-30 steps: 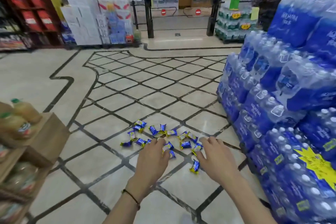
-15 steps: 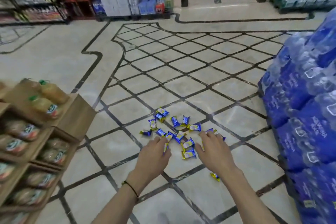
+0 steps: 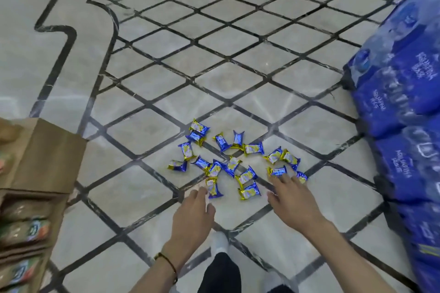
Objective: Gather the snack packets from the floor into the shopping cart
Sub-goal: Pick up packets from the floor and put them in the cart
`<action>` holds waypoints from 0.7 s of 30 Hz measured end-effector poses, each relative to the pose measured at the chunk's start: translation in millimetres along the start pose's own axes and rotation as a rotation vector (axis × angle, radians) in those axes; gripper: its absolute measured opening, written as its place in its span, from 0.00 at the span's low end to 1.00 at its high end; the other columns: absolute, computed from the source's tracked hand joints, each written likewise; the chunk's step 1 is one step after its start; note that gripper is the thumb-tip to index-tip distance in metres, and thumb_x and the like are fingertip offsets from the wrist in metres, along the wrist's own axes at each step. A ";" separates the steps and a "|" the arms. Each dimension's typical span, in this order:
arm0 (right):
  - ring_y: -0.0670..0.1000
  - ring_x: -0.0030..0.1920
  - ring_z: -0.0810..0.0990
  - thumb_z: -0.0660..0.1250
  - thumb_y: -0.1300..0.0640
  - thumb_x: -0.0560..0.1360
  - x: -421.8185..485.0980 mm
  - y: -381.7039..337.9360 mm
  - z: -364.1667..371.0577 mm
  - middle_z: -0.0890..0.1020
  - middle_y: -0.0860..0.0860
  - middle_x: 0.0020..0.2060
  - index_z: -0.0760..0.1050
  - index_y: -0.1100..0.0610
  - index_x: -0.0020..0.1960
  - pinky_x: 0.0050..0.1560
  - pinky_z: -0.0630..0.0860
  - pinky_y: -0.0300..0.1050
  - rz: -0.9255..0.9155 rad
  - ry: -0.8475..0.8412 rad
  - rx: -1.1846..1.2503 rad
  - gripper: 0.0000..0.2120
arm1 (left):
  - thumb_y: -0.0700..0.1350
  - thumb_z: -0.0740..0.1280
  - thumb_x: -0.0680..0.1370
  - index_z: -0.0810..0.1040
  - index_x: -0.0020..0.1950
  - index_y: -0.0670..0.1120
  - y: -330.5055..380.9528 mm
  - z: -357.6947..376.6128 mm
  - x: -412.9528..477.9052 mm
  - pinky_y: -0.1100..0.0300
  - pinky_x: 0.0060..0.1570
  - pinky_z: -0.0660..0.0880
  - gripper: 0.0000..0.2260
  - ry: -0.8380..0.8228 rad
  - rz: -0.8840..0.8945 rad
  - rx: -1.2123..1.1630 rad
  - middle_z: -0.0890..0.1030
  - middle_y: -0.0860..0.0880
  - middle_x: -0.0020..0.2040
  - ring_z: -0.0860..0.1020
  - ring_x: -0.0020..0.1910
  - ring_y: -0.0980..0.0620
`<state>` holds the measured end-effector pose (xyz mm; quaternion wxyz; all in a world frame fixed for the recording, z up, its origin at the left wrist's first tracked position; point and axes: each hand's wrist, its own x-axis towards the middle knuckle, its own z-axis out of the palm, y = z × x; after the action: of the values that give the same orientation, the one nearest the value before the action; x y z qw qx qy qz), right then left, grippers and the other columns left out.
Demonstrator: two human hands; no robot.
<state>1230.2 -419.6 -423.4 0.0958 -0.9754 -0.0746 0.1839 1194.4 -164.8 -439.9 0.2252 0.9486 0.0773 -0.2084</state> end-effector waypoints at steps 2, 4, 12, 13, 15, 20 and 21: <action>0.60 0.54 0.76 0.61 0.49 0.78 31.8 4.6 25.1 0.77 0.54 0.52 0.72 0.54 0.64 0.46 0.76 0.54 -0.009 -0.032 0.017 0.17 | 0.49 0.60 0.80 0.67 0.70 0.51 -15.2 14.7 32.4 0.48 0.52 0.77 0.18 -0.067 0.001 0.013 0.74 0.51 0.60 0.76 0.58 0.49; 0.60 0.54 0.75 0.60 0.50 0.78 62.2 10.3 54.6 0.76 0.54 0.53 0.72 0.54 0.64 0.46 0.76 0.55 -0.033 -0.062 0.014 0.16 | 0.49 0.60 0.80 0.66 0.70 0.51 -29.2 34.2 60.7 0.48 0.53 0.76 0.18 -0.105 -0.020 -0.003 0.74 0.50 0.59 0.76 0.59 0.48; 0.59 0.47 0.77 0.69 0.54 0.72 175.8 50.0 225.3 0.79 0.55 0.49 0.75 0.56 0.59 0.37 0.73 0.49 -0.170 -0.137 -0.114 0.17 | 0.47 0.61 0.80 0.67 0.67 0.49 -85.2 172.1 180.9 0.52 0.47 0.70 0.16 -0.139 -0.185 -0.048 0.75 0.48 0.59 0.75 0.58 0.46; 0.59 0.46 0.77 0.71 0.55 0.69 188.4 57.8 252.2 0.79 0.55 0.47 0.76 0.56 0.58 0.35 0.73 0.49 -0.186 -0.125 -0.133 0.17 | 0.47 0.61 0.79 0.67 0.67 0.48 -94.5 196.5 196.4 0.51 0.47 0.71 0.16 -0.143 -0.203 -0.052 0.75 0.48 0.58 0.75 0.57 0.46; 0.59 0.44 0.78 0.74 0.56 0.66 212.1 74.1 309.3 0.79 0.55 0.46 0.76 0.55 0.57 0.34 0.73 0.49 -0.193 -0.105 -0.150 0.20 | 0.47 0.62 0.79 0.66 0.67 0.47 -114.3 246.5 227.8 0.48 0.49 0.73 0.17 -0.146 -0.244 -0.069 0.74 0.47 0.56 0.75 0.56 0.44; 0.62 0.50 0.78 0.74 0.56 0.64 255.4 113.6 449.2 0.79 0.58 0.51 0.76 0.56 0.62 0.40 0.77 0.55 -0.073 -0.190 -0.125 0.26 | 0.48 0.66 0.77 0.61 0.70 0.46 -167.1 372.9 298.5 0.43 0.53 0.74 0.25 -0.119 -0.352 -0.163 0.71 0.42 0.57 0.74 0.56 0.36; 0.63 0.53 0.77 0.73 0.57 0.65 262.6 119.7 475.4 0.78 0.58 0.54 0.75 0.56 0.63 0.44 0.78 0.57 -0.066 -0.215 -0.117 0.26 | 0.49 0.67 0.76 0.59 0.72 0.46 -178.1 395.2 310.5 0.42 0.53 0.74 0.28 -0.095 -0.369 -0.170 0.71 0.42 0.58 0.73 0.57 0.35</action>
<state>1308.0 -412.5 -974.1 0.0360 -0.9510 -0.1272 0.2795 1288.8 -172.1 -964.6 0.2659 0.8849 0.2565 -0.2835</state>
